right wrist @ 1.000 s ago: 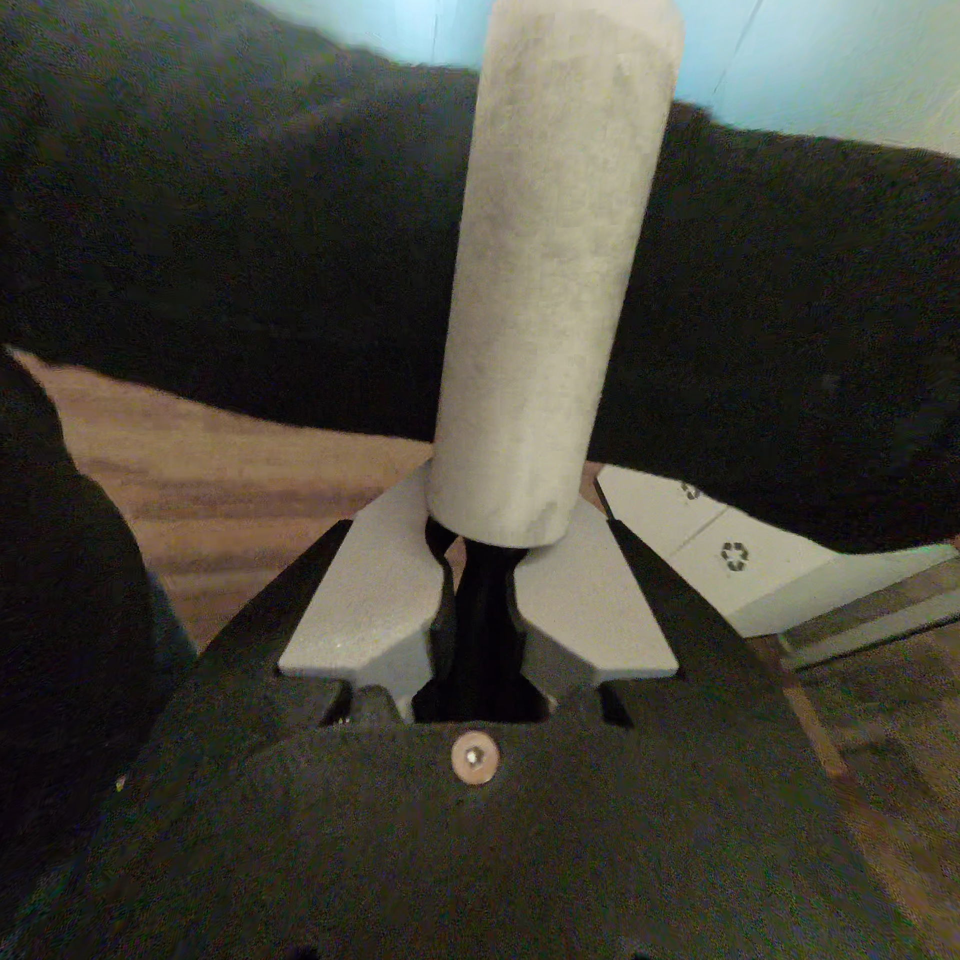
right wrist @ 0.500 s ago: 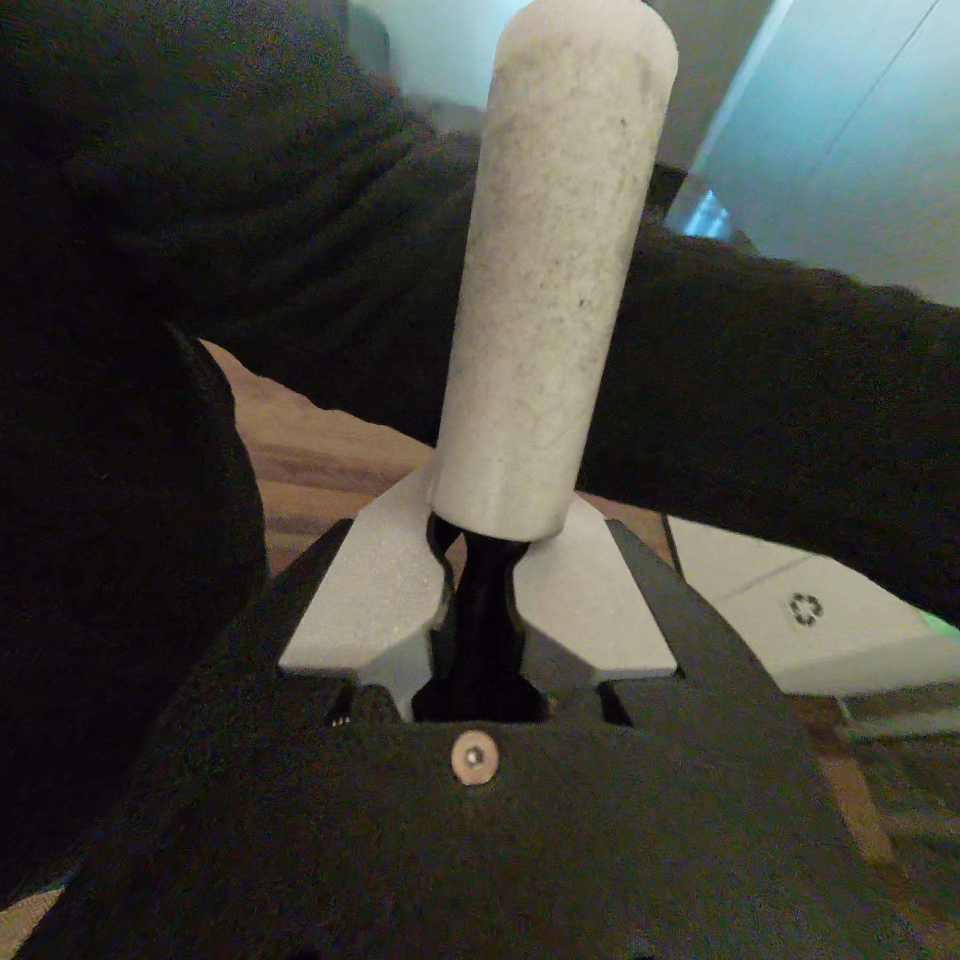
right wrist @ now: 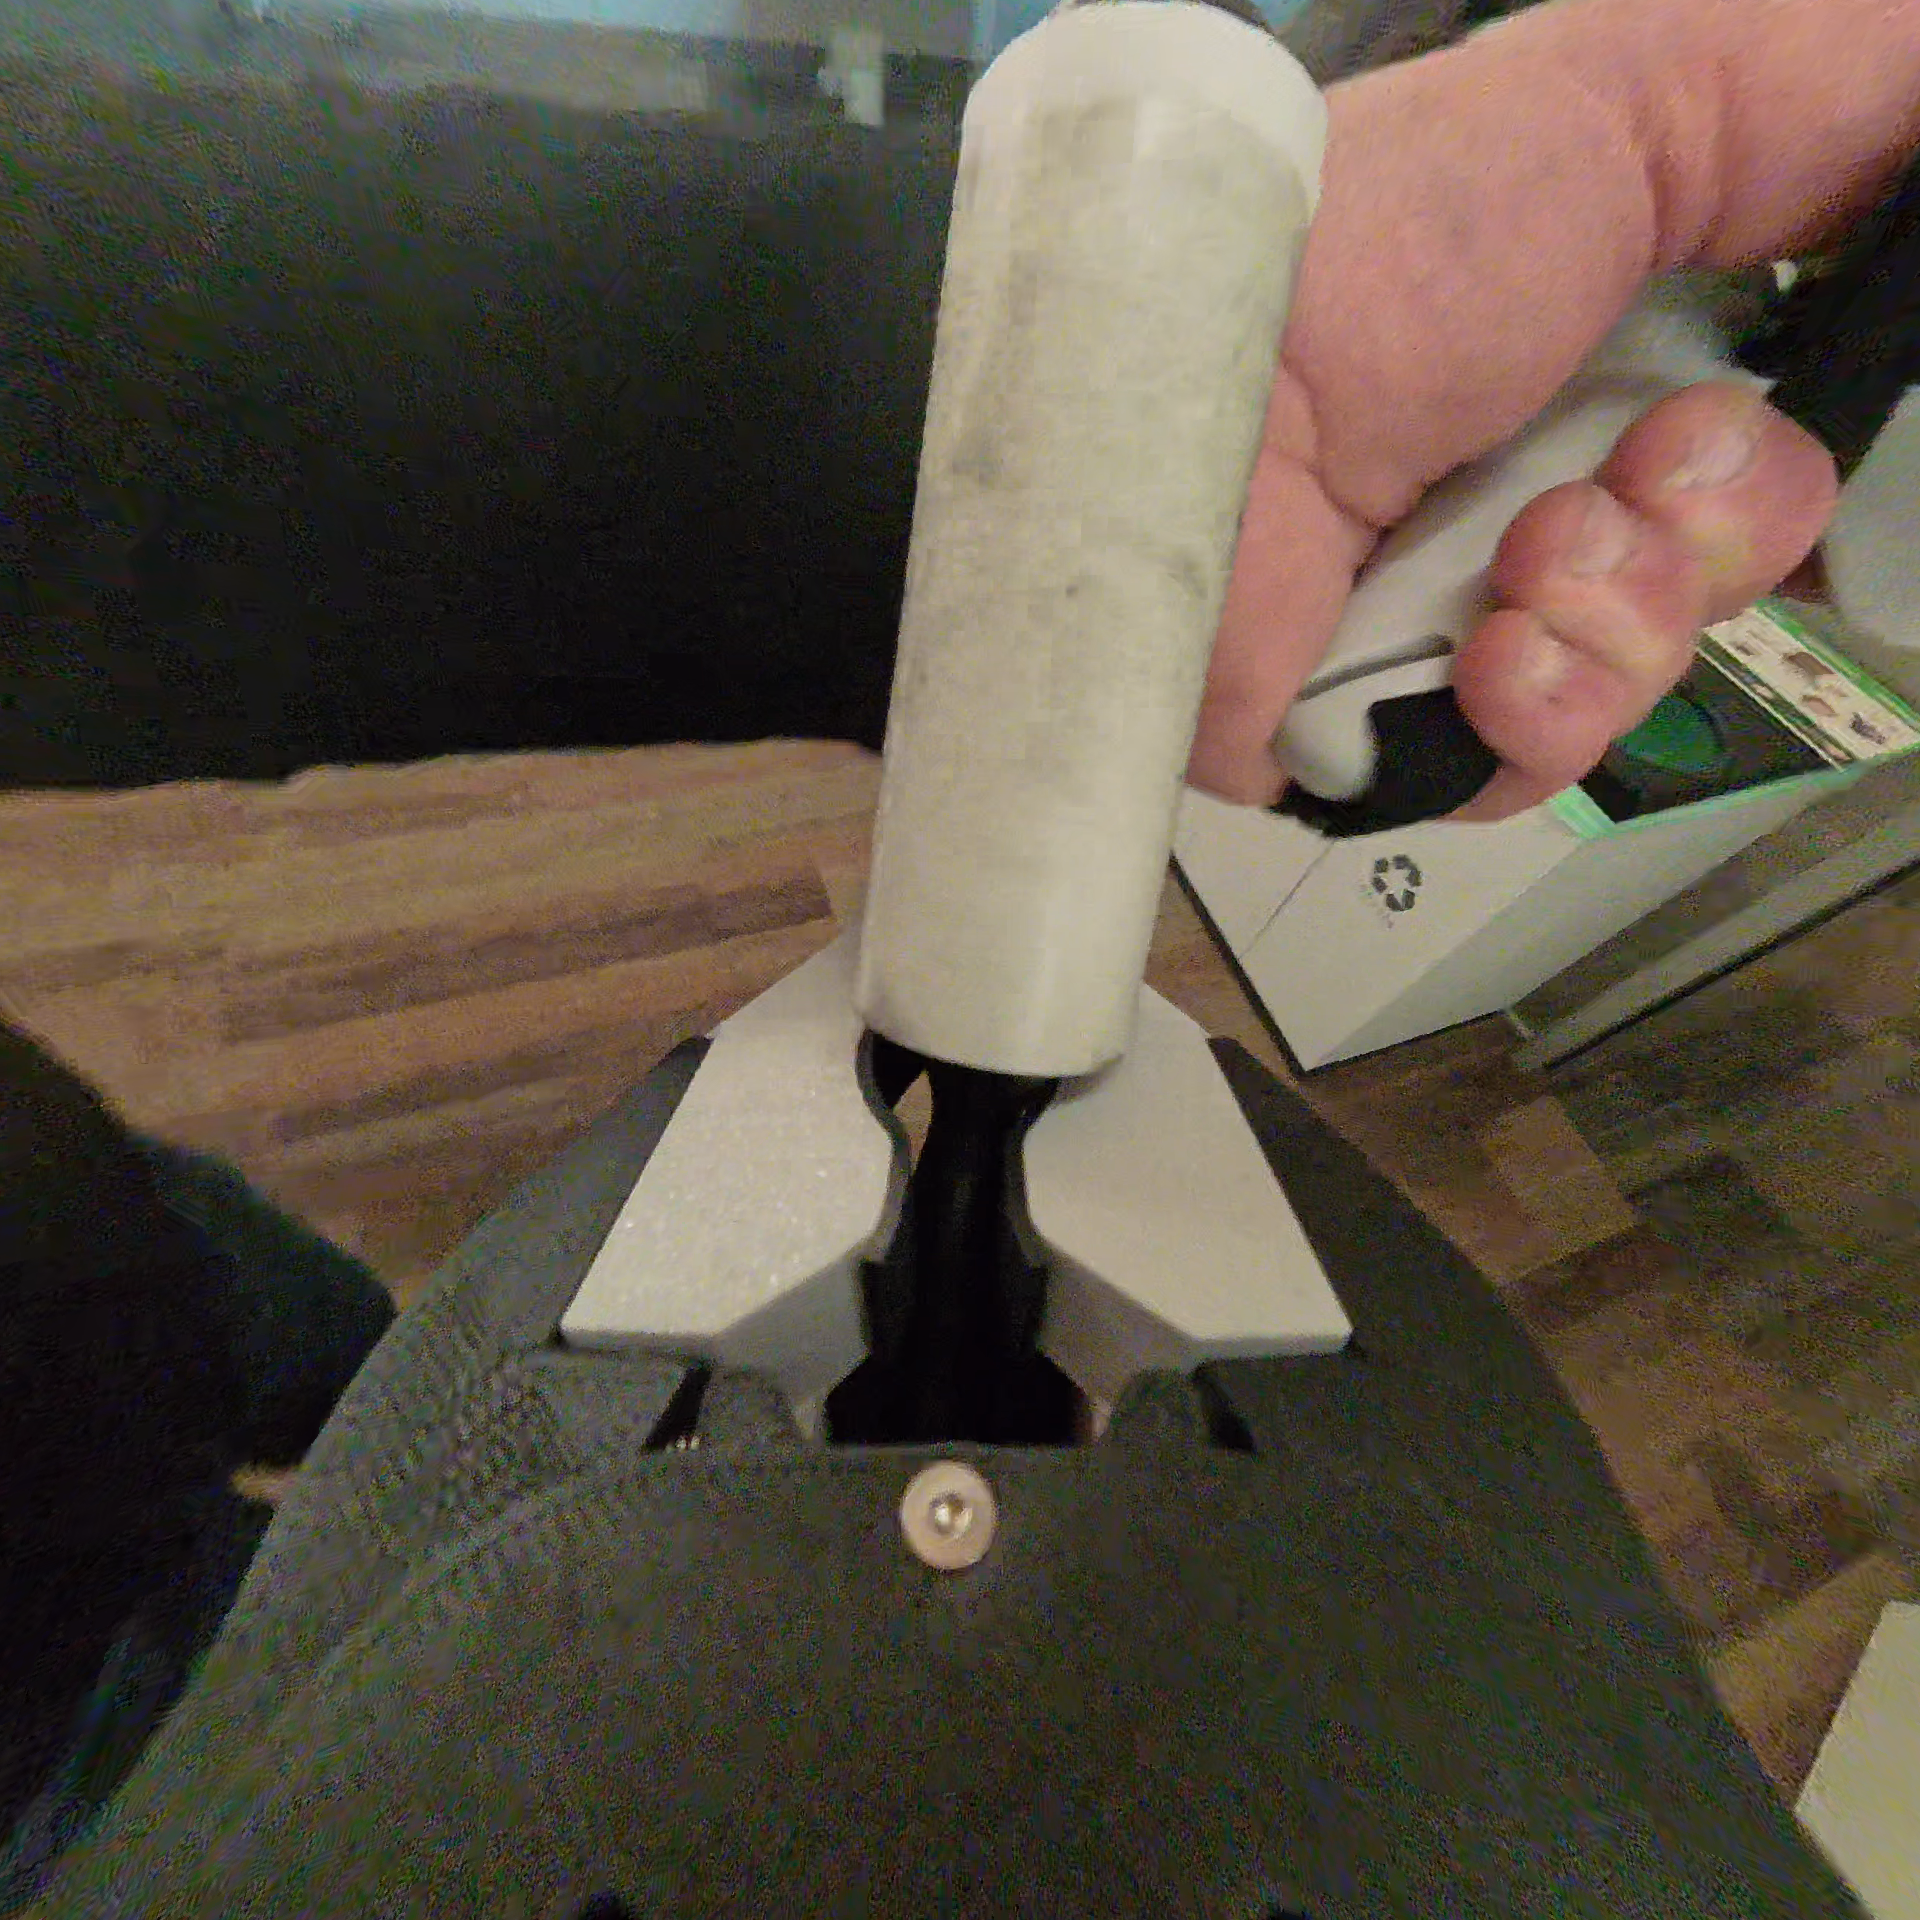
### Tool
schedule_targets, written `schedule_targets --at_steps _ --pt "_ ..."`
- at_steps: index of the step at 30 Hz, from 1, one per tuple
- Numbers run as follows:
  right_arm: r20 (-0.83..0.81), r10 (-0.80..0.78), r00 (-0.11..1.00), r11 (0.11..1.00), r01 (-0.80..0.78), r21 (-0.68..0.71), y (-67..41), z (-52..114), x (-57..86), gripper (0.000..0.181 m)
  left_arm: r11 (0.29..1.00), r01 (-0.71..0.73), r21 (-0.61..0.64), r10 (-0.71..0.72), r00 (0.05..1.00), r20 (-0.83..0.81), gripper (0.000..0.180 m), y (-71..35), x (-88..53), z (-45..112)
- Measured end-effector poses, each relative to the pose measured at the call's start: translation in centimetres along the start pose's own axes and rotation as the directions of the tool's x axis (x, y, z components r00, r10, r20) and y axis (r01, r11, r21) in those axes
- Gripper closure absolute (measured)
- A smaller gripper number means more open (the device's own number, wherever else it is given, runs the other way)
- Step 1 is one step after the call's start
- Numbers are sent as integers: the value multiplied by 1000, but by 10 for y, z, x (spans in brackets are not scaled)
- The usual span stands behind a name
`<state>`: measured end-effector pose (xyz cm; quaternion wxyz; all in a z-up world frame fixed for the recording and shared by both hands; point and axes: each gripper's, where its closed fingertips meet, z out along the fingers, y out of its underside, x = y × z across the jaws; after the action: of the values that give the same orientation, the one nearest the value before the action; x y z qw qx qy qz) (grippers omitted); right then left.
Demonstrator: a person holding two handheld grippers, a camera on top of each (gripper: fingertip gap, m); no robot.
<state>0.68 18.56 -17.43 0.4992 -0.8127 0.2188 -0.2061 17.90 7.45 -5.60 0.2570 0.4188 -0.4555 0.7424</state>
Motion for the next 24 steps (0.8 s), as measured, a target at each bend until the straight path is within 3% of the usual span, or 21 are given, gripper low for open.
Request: schedule_targets --at_steps 5,10,13,16,21,24 --pt "144 -113 983 987 128 -96 13 -61 -66 176 994 -101 -45 101 995 -5 160 -12 17 -24" --pt "166 15 986 995 1 -97 34 -85 -90 176 985 -118 -128 114 993 -38 159 21 23 -35" --pt "194 201 960 979 -206 4 38 -89 -76 176 959 -178 -219 173 984 -45 157 53 18 -34" --pt "240 354 904 901 -398 170 31 -105 -50 176 940 -227 -255 213 974 -84 154 77 20 -35" --pt "237 451 861 809 -506 298 35 -135 -14 176 876 -315 -365 249 944 -218 140 125 40 -46" --pt "248 452 857 802 -512 307 39 -145 -8 176 786 -434 -439 309 892 -329 133 161 59 -57"
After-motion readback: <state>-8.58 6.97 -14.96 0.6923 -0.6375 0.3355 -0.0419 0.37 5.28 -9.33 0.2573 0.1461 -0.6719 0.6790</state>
